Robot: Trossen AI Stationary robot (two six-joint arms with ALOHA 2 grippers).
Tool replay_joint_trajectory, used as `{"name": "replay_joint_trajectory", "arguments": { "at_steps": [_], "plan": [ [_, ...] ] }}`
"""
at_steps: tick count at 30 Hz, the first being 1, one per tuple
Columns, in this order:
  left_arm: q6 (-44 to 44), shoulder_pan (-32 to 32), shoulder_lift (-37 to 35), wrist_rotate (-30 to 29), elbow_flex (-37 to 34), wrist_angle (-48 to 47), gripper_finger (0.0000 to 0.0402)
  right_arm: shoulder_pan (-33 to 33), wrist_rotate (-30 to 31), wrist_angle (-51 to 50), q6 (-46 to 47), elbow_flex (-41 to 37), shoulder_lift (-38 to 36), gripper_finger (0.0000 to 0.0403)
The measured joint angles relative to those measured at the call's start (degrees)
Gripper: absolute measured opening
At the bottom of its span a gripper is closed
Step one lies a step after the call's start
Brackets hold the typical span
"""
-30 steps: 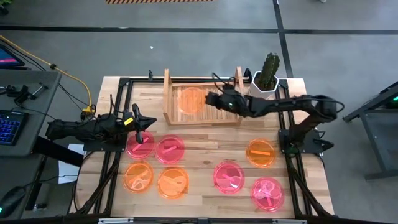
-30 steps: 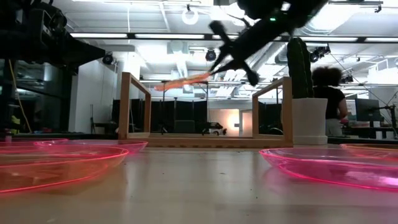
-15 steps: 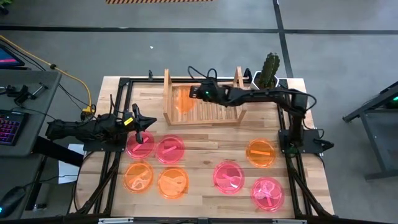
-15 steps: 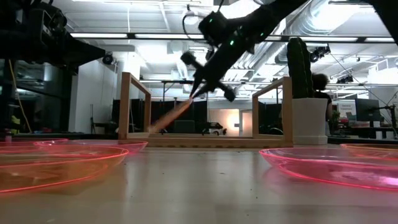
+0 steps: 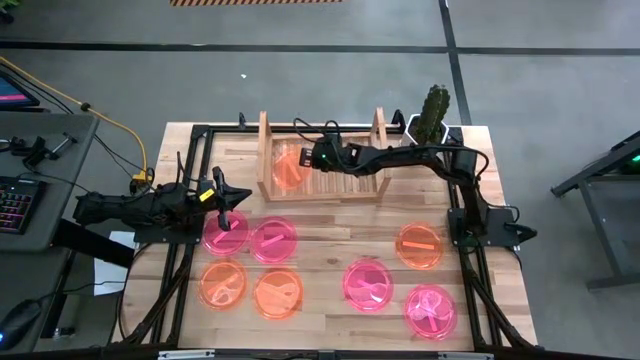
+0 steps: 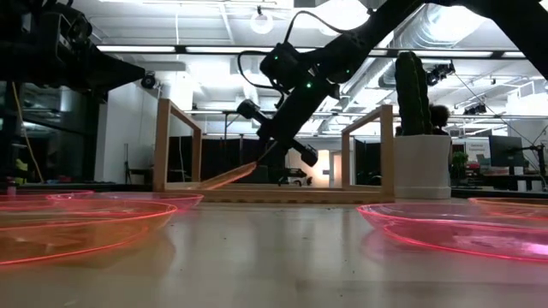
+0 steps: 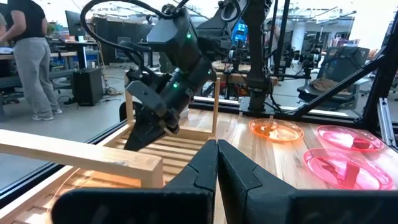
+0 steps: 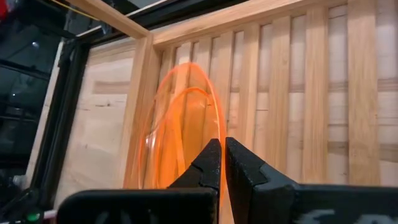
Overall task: Place and stack plates onto a shelf
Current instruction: Put the top center orange plate on the shelf
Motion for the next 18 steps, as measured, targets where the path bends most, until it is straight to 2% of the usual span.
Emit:
{"name": "replay_joint_trajectory", "arguments": {
  "at_steps": [11, 14, 18],
  "plan": [
    [0.0, 0.01, 0.0, 0.0, -0.02, 0.0, 0.0003, -0.14, -0.28, -0.09, -0.17, 0.0, 0.0, 0.0008],
    [0.01, 0.01, 0.0, 0.0, -0.02, 0.0, 0.0003, -0.57, -1.93, -0.07, -1.47, 0.0, 0.0, 0.0039],
    [0.01, 0.01, 0.0, 0.0, -0.02, 0.0, 0.0003, -1.26, -4.04, -0.1, -3.55, 0.0, 0.0, 0.0106]
  ]
}}
